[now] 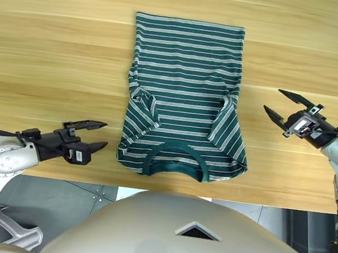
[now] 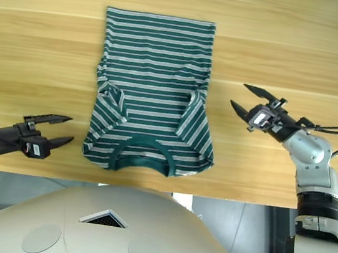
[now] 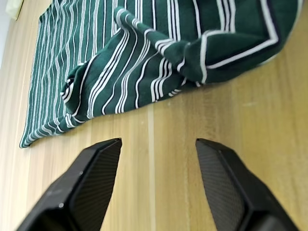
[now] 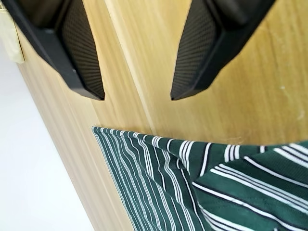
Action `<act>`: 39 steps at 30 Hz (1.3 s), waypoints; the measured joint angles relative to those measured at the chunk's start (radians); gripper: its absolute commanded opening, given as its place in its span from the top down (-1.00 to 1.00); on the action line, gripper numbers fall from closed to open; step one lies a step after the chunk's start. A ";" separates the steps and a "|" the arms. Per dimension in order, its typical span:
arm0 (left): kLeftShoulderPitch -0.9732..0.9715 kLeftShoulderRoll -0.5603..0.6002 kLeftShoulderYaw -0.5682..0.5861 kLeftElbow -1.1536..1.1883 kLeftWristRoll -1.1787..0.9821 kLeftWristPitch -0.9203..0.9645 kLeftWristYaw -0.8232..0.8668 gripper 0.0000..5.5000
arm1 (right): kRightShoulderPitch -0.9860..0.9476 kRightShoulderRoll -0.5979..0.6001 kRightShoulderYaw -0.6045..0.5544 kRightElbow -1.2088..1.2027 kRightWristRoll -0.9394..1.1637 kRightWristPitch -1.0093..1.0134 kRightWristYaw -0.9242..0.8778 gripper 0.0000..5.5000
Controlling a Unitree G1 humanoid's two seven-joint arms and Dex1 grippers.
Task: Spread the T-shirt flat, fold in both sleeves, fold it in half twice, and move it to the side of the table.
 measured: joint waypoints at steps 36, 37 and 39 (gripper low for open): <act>-0.135 -0.047 -0.283 0.068 -0.103 -0.052 -0.071 0.96 | 0.227 -0.065 -0.038 -0.162 -0.081 -0.037 0.017 0.07; -0.151 -0.056 -0.289 0.074 -0.103 -0.050 -0.072 0.96 | 0.294 -0.082 -0.066 -0.192 -0.105 -0.036 0.008 0.07; -0.187 -0.090 -0.302 0.082 -0.100 -0.028 -0.069 0.96 | 0.487 -0.119 -0.172 -0.287 -0.154 -0.048 -0.028 0.07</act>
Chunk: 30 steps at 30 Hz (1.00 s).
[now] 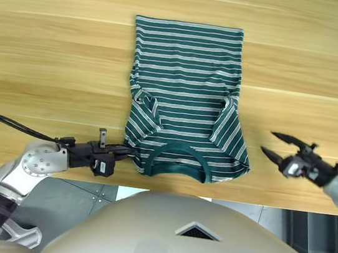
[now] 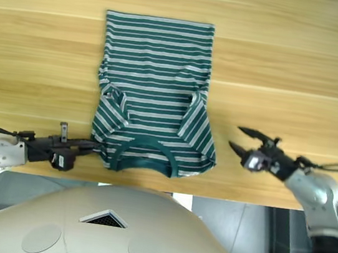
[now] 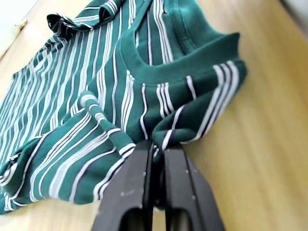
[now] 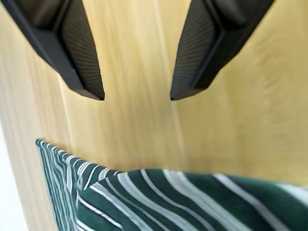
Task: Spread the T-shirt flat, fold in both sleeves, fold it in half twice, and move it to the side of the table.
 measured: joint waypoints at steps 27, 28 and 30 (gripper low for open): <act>-0.082 -0.130 -0.029 0.005 0.032 0.041 0.061 0.96 | 0.059 0.038 0.116 -0.228 -0.106 0.017 -0.011 0.39; -0.083 -0.130 -0.029 0.005 0.032 0.041 0.061 0.96 | 0.061 0.038 0.118 -0.228 -0.106 0.017 -0.012 0.46; -0.082 -0.129 -0.027 0.005 0.032 0.041 0.061 0.96 | 0.064 0.038 0.124 -0.227 -0.106 0.018 -0.012 0.62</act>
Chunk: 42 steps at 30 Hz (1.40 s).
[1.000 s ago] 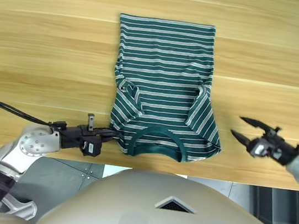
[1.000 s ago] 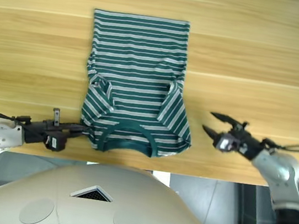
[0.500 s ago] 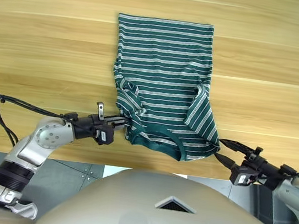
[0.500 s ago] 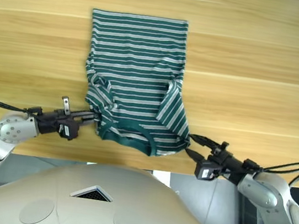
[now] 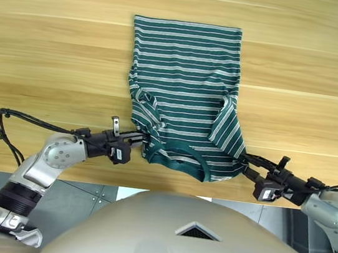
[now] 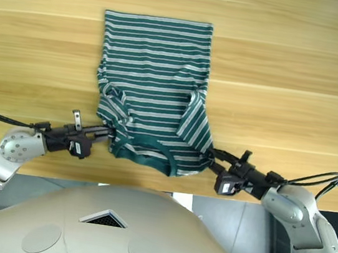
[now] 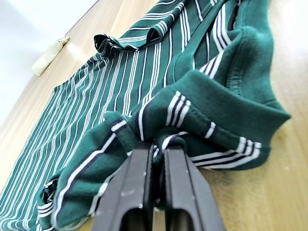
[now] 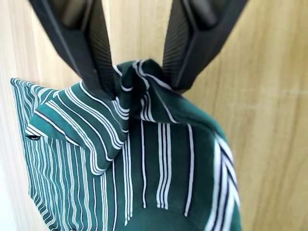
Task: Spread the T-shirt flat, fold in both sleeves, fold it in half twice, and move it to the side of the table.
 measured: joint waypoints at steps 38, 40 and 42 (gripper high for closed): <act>0.392 0.003 0.197 -0.197 -0.199 -0.008 0.062 0.96 | 0.093 0.043 -0.118 -0.155 0.219 0.091 -0.012 0.99; 0.223 -0.023 0.223 -0.166 -0.208 0.004 0.088 0.96 | -0.050 0.083 -0.067 -0.151 0.224 0.113 -0.012 0.99; 0.135 -0.047 0.232 -0.129 -0.207 0.015 0.100 0.96 | -0.127 0.099 -0.048 -0.133 0.226 0.132 -0.014 0.99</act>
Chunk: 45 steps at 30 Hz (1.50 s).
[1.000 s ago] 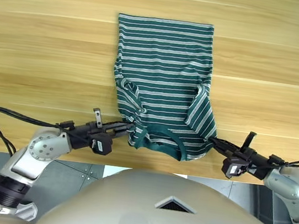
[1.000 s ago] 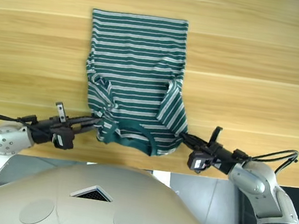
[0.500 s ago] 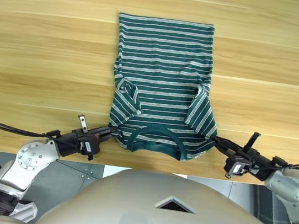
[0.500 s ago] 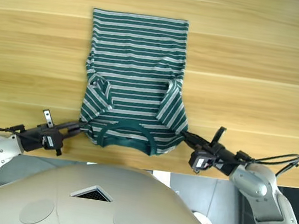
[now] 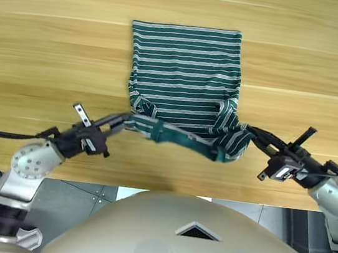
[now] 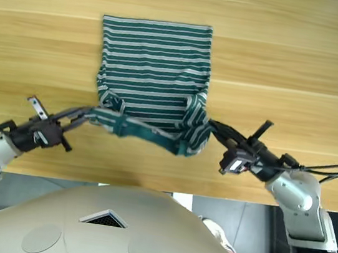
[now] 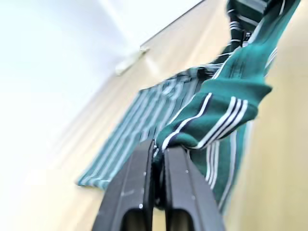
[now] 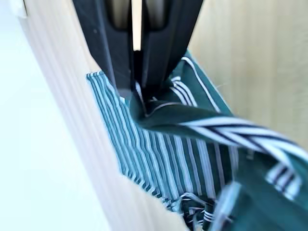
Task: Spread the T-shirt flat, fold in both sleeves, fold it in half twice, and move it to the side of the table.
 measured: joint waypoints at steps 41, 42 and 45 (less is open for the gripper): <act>-1.097 -0.365 -0.142 1.446 0.316 -0.035 0.456 0.11 | -1.206 0.453 0.369 1.479 -0.441 0.056 -0.709 0.03; -1.105 -0.366 -0.142 1.454 0.317 -0.024 0.471 0.04 | -1.214 0.454 0.370 1.489 -0.441 0.064 -0.718 -0.04; -1.160 -0.377 -0.123 1.482 0.315 0.024 0.522 -0.16 | -1.256 0.462 0.370 1.508 -0.440 0.079 -0.744 -0.13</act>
